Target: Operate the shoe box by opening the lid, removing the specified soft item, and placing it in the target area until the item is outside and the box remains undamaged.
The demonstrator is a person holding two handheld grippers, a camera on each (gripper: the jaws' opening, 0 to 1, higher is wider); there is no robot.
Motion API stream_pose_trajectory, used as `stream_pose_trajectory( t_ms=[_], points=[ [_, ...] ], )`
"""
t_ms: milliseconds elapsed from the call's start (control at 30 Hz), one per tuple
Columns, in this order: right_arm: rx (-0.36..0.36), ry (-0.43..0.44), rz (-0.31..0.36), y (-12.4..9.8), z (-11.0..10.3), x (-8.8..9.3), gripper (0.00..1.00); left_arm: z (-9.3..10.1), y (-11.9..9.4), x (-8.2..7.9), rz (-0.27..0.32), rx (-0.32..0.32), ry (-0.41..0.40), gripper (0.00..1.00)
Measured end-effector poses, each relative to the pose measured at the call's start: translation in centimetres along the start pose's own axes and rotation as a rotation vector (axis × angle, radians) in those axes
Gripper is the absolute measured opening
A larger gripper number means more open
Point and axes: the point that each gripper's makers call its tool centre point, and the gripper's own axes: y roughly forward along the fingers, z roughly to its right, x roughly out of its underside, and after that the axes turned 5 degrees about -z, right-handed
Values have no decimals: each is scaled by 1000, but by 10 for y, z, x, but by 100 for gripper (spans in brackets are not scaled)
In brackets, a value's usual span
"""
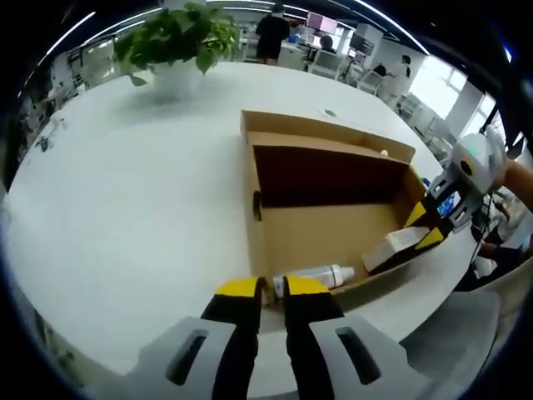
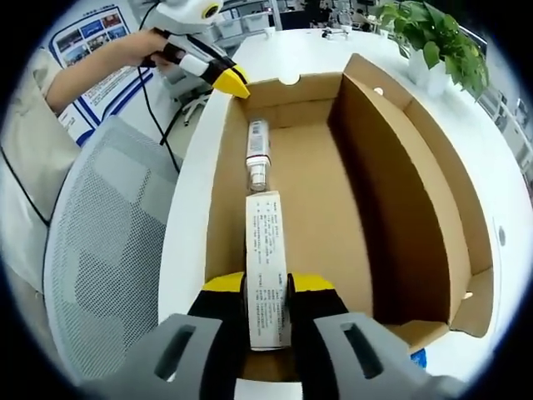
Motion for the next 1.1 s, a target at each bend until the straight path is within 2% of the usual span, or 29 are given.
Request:
stream_pose_trajectory(
  t_ms=[600, 1100],
  points=[
    [32, -5, 9, -8, 2, -3, 16, 2, -2, -1, -1, -4, 23, 10],
    [64, -22, 61, -42, 5, -20, 16, 7, -9, -7, 10, -11, 58, 14]
  ],
)
